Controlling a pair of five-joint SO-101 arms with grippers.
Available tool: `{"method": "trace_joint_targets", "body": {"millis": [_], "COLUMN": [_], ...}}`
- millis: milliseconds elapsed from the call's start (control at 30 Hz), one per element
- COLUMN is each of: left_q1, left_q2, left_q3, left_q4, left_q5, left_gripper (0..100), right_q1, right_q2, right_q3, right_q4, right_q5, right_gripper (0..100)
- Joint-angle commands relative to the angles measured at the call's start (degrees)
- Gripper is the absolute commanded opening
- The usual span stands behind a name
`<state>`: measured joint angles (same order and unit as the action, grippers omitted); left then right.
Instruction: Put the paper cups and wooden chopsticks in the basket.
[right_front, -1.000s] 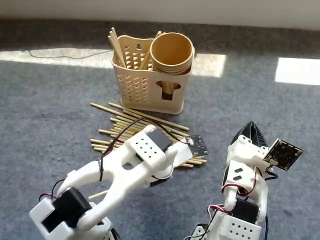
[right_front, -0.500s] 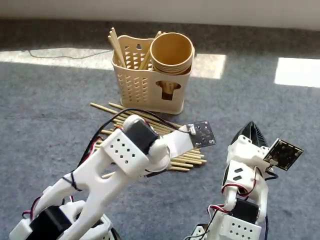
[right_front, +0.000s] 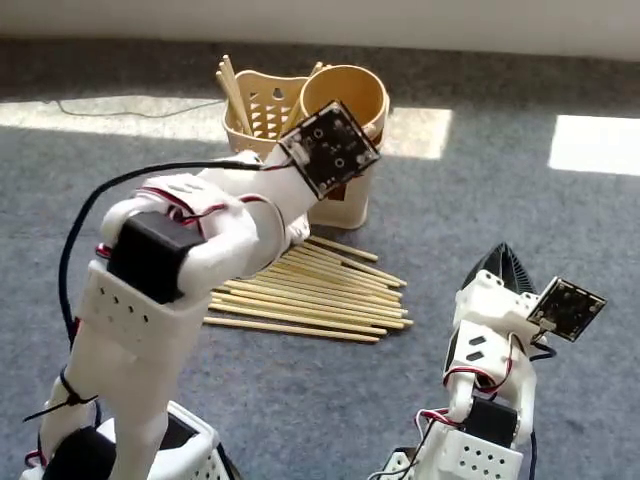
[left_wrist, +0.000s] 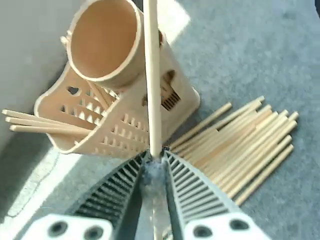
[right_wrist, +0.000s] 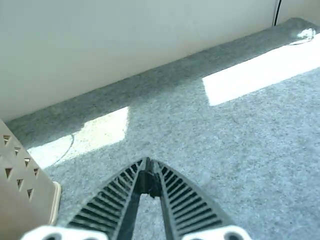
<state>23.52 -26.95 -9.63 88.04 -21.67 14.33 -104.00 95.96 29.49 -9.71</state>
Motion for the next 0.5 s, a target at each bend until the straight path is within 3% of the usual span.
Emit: {"method": "trace_joint_targets", "body": {"millis": [0, 467], "left_q1": [-2.95, -12.97], "left_q2": [-1.45, -1.36], "left_q3": [-4.62, 6.64], "left_q4": [-8.62, -50.81], "left_q5": [2.02, 21.63], "left_gripper": [1, 1], "right_q1": [0.57, 0.48], "right_q2": [-0.40, -0.40], "right_q3": [4.88, 4.88], "right_q4": [-1.54, -1.54], "right_q5": [-0.35, -0.35], "right_gripper": [0.6, 0.6]}}
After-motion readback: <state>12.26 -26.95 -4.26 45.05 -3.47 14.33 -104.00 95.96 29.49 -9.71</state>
